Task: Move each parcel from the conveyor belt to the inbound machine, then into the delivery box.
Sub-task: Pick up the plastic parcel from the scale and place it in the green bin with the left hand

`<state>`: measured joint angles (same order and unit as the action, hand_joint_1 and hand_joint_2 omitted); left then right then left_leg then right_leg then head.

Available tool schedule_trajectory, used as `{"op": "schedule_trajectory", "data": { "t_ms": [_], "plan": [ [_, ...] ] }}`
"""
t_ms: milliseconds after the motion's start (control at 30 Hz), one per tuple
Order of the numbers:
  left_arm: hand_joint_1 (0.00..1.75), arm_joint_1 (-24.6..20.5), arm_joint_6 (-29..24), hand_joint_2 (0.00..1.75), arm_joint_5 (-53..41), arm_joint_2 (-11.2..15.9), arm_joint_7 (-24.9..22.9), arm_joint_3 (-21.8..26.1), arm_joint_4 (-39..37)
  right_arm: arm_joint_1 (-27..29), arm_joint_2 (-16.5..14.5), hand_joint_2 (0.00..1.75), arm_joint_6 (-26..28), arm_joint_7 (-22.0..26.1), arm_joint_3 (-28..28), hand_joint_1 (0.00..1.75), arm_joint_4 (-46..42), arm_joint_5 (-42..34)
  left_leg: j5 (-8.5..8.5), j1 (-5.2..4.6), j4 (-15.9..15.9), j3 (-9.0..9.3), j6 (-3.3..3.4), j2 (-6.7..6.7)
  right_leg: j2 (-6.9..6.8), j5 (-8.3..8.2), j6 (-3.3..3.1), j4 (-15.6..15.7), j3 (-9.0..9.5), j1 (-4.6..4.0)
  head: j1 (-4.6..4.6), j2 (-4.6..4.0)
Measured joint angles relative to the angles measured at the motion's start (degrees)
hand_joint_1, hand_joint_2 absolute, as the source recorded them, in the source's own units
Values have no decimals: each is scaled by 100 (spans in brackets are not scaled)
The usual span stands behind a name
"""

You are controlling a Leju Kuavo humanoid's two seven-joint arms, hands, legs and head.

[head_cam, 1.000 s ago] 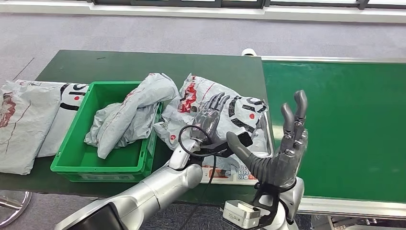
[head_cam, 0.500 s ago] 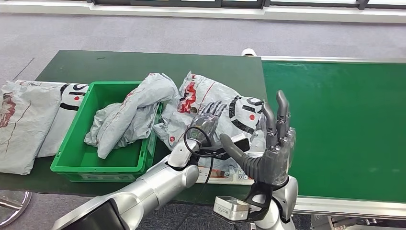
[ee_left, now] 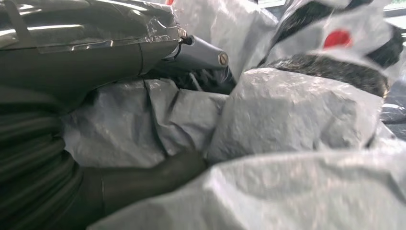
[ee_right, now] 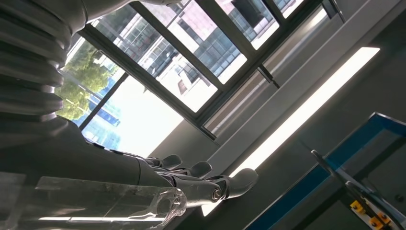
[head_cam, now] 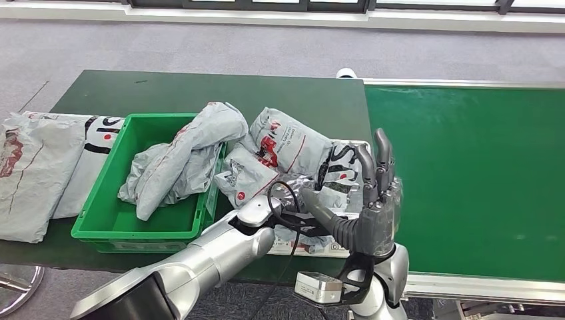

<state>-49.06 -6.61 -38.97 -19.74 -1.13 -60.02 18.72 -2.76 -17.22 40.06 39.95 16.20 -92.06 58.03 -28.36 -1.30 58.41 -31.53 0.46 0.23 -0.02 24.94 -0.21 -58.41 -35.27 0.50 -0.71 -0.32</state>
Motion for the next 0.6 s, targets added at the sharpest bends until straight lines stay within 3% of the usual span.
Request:
{"op": "schedule_trajectory", "data": {
  "t_ms": [267,333,500,600],
  "plan": [
    [175,-7,21,175,-9,0,203,-4,-88,-13,0,175,1,4,0,0,125,-38,0,0,0,6,0,1,1,0,0,0,5,0,0,0],
    [175,7,-212,175,-28,0,280,-4,-111,-13,0,175,0,4,0,0,146,-51,0,0,0,5,0,1,1,0,0,0,4,0,0,0],
    [175,196,-2346,175,-387,12,522,146,26,-10,0,175,1,3,0,0,180,-54,2,0,1,-1,1,-1,-1,-2,-2,0,-1,0,1,2],
    [175,712,-3117,175,-1610,41,1270,997,1096,14,0,175,13,-25,15,0,167,-19,1,-1,1,-5,-1,2,3,-1,-3,-2,-6,2,-5,0]
  ]
}}
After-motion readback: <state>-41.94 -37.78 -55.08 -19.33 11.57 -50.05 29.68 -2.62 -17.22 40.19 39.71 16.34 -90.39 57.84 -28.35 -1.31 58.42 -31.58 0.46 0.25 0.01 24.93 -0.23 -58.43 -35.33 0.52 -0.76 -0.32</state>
